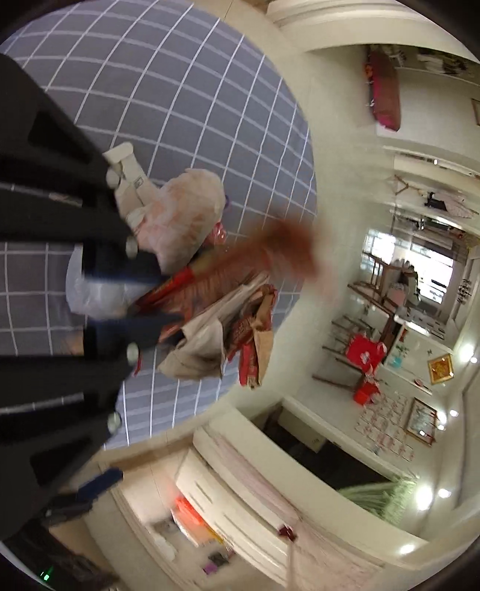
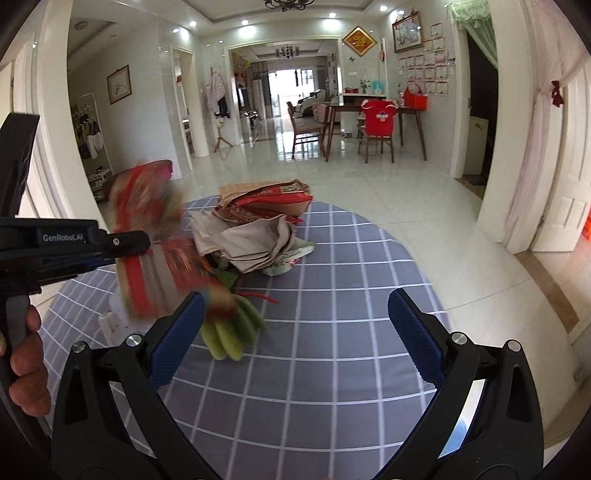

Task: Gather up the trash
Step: 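Grasp the red snack wrapper with the left tool while the right tool approaches the trash, then grasp the white plastic bag with the right tool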

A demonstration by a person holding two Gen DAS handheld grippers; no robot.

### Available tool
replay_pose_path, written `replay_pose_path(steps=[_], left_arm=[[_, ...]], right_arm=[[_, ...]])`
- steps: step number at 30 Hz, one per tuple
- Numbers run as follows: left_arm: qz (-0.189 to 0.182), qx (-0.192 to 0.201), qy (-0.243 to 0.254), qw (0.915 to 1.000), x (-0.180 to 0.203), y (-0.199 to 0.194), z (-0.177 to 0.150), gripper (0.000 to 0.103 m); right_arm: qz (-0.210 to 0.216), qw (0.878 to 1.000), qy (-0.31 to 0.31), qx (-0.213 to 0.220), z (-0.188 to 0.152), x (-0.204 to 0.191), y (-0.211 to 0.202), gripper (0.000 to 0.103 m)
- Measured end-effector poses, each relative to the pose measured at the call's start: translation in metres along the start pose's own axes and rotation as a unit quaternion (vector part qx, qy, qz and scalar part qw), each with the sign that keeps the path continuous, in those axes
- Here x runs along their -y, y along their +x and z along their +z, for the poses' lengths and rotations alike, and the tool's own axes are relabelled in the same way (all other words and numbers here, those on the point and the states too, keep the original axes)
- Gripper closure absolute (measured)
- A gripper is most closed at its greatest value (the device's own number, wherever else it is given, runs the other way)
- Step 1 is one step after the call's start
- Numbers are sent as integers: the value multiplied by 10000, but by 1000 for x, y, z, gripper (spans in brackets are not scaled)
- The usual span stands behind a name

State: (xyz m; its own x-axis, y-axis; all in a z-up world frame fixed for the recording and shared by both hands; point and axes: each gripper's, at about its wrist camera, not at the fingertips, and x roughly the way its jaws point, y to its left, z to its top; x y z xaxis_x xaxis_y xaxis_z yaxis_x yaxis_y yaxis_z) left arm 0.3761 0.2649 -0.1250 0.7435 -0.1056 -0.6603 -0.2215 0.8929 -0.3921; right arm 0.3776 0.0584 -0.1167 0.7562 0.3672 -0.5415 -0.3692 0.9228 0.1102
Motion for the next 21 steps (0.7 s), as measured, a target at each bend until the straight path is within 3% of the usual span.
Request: replay_pose_path(steps=[4, 11, 16, 21], left_arm=[[-129, 254, 87, 9996, -4, -16, -6, 100], [-590, 1024, -43, 9930, -25, -85, -14, 101], [-230, 1471, -118, 9888, -55, -127, -19, 101], [123, 1505, -240, 9882, -85, -142, -22, 101]], right_arm=[[256, 9996, 68, -112, -3, -10, 1, 6], [553, 9984, 0, -123, -1, -42, -10, 6], [760, 9968, -142, -185, 3, -75, -7, 6], [931, 9946, -308, -348, 10, -109, 20, 6]])
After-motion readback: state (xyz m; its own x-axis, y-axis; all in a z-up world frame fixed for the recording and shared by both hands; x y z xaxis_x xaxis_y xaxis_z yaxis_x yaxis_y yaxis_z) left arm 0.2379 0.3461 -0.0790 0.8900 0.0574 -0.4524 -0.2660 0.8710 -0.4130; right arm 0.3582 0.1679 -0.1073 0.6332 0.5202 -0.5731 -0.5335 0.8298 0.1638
